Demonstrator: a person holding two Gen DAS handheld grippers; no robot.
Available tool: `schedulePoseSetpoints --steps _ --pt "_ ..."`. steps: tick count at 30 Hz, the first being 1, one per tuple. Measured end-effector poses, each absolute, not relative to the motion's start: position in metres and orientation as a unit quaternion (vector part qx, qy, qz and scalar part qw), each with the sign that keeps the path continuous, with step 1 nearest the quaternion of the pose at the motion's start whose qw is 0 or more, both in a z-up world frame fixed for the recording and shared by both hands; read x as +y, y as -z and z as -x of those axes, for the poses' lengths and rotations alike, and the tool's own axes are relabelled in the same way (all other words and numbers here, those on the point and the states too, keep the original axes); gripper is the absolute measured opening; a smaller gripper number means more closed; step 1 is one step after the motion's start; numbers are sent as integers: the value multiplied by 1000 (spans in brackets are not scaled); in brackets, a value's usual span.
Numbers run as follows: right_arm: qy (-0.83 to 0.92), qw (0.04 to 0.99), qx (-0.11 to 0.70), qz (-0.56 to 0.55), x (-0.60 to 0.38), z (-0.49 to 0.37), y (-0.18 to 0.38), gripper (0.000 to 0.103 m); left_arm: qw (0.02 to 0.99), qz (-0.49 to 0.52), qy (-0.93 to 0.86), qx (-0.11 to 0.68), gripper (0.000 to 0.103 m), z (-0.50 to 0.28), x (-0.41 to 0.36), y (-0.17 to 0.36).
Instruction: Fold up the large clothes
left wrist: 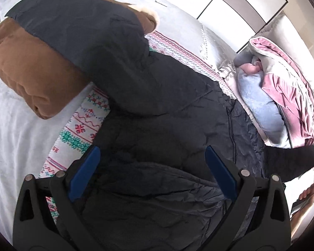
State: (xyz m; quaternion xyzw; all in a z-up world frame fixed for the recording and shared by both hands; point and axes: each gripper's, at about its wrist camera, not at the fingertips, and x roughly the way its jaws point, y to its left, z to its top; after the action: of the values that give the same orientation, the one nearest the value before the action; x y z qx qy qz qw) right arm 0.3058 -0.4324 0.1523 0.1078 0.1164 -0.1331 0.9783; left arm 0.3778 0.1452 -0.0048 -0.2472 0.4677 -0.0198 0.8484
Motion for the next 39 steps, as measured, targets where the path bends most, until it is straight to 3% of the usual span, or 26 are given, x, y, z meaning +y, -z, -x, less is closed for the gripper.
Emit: schedulePoseSetpoints --steps 3,9,16,23,26,29,31,33,35,39 --pt "53 986 152 -47 -344 -338 -144 3 849 258 19 461 100 -375 151 2" --pt "-30 958 277 64 -201 -403 -51 3 853 251 3 458 100 -373 163 3" --pt "-44 918 381 104 -168 -435 37 7 850 262 -3 457 100 -376 176 5" --pt "-44 900 427 73 -167 -451 53 10 849 252 0 464 100 -379 167 8" --pt "-60 884 463 18 -176 -458 58 22 851 248 3 463 100 -380 164 7" --pt "-89 876 474 -9 -184 -453 48 27 852 245 0 464 100 -380 166 8" --pt "-127 875 465 -41 -198 -442 30 38 851 251 -2 462 100 -380 169 8" --pt "-152 881 442 -70 -218 -430 13 67 849 256 -4 462 100 -380 170 8" --pt "-147 892 416 -98 -247 -419 -3 77 849 257 -4 462 100 -380 170 9" --pt "-129 883 410 -187 -315 -411 -6 78 850 252 -2 462 100 -380 168 8"
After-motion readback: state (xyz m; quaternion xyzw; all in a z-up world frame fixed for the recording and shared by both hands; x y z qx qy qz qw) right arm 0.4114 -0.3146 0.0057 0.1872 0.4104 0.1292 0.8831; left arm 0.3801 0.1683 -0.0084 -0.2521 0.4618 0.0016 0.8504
